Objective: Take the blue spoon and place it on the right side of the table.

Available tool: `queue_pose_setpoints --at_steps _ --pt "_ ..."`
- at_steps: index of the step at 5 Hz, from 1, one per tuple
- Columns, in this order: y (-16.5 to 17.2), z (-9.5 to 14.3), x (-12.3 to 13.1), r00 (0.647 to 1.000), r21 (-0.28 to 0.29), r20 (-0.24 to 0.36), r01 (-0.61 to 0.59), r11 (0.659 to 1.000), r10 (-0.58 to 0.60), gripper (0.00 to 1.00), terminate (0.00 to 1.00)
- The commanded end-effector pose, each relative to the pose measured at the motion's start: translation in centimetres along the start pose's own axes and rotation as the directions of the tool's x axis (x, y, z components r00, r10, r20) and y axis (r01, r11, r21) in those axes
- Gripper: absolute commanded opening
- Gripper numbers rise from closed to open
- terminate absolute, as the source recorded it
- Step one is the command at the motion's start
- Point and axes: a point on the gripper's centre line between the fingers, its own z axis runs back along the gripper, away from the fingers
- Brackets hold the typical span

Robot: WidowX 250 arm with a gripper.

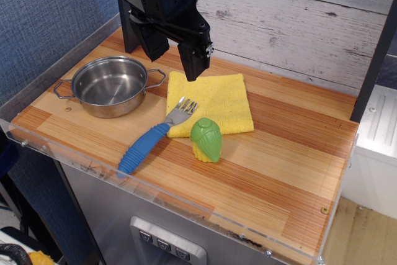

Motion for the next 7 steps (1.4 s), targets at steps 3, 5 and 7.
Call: queue_pose_setpoints --at_steps 3,5,7 --pt "-0.4 -1.6 -1.9 0.999 0.02 -0.036 0.017 1.0 -0.016 1.0 0.0" --pt "0.7 -3.2 -4.0 0.995 0.031 -0.103 0.016 0.999 -0.012 1.0 0.0" --pt "1.3 -4.2 -5.1 0.99 0.029 -0.141 0.011 1.0 -0.007 1.0 0.0"
